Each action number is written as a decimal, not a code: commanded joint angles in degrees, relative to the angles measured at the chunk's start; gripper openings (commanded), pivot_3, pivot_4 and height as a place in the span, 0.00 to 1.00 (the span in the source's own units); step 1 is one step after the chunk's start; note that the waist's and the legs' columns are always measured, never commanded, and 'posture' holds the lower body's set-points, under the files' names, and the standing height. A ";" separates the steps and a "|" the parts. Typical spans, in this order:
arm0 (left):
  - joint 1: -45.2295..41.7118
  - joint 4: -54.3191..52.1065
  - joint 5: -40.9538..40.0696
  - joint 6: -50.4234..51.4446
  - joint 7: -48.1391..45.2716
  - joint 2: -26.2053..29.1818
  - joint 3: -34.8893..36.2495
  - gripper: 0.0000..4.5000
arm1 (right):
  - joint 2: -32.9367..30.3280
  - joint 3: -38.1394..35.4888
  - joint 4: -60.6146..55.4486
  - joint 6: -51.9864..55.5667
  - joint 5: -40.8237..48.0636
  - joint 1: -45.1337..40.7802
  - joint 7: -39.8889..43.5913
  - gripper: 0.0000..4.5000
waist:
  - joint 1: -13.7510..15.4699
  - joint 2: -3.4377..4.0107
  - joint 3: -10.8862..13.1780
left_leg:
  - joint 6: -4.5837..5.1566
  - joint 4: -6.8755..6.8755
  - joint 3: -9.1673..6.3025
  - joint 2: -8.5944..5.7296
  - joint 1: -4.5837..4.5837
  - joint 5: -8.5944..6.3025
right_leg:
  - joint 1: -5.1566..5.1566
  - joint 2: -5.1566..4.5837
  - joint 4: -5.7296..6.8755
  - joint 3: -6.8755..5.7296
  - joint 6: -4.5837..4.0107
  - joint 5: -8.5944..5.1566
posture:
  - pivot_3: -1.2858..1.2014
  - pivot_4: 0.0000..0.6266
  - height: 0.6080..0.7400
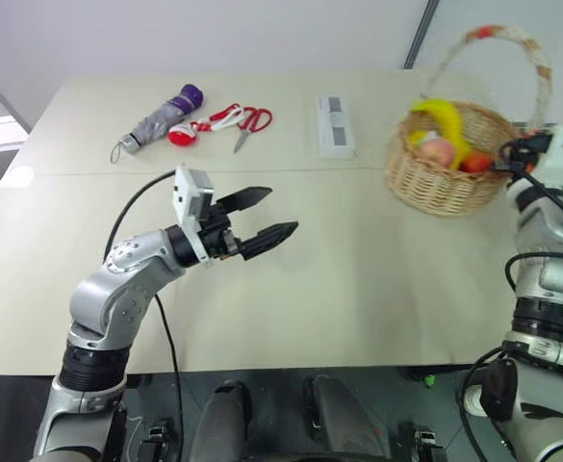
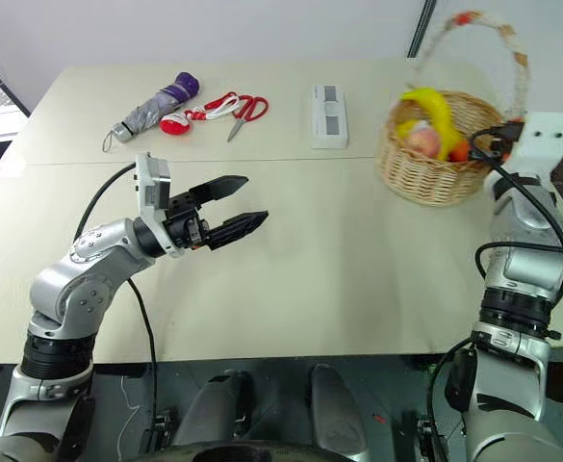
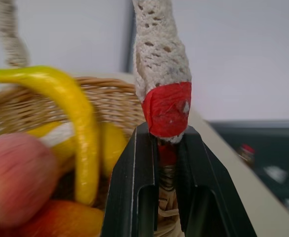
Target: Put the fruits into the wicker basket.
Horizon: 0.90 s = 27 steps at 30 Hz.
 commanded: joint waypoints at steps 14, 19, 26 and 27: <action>5.52 3.86 4.89 -3.07 1.34 7.00 9.40 1.00 | -7.49 -5.45 -23.50 4.61 11.06 20.66 14.74 0.74 | 0.24 0.05 0.00 | 0.00 0.06 -0.09 0.00 -0.03 0.00 | 0.00 -0.01 0.10 0.05 0.01 -0.01 | 0.52 0.24 1.00; 10.27 6.71 8.74 -5.27 2.51 10.43 12.78 1.00 | -8.11 2.65 -32.36 4.61 14.51 28.94 26.13 0.74 | -0.49 0.06 0.00 | 0.00 0.06 -0.08 0.06 0.28 0.00 | 0.11 0.02 0.18 0.17 0.01 -0.01 | 0.52 0.24 1.00; 16.78 7.53 10.55 -8.14 4.77 10.57 17.63 1.00 | -5.54 16.09 -31.09 3.23 12.22 25.67 31.42 0.74 | -0.08 0.03 0.01 | 0.00 -0.01 -0.03 0.17 0.76 -0.01 | 0.60 0.26 0.13 0.25 -0.03 -0.05 | 0.52 0.24 1.00; 17.63 6.96 10.76 -8.06 5.15 10.53 17.73 1.00 | -5.32 17.08 -29.70 2.55 11.72 24.69 31.75 0.74 | 0.13 0.01 0.01 | 0.00 -0.01 -0.03 0.16 0.73 -0.01 | 0.61 0.24 0.12 0.24 -0.03 -0.05 | 0.52 0.24 1.00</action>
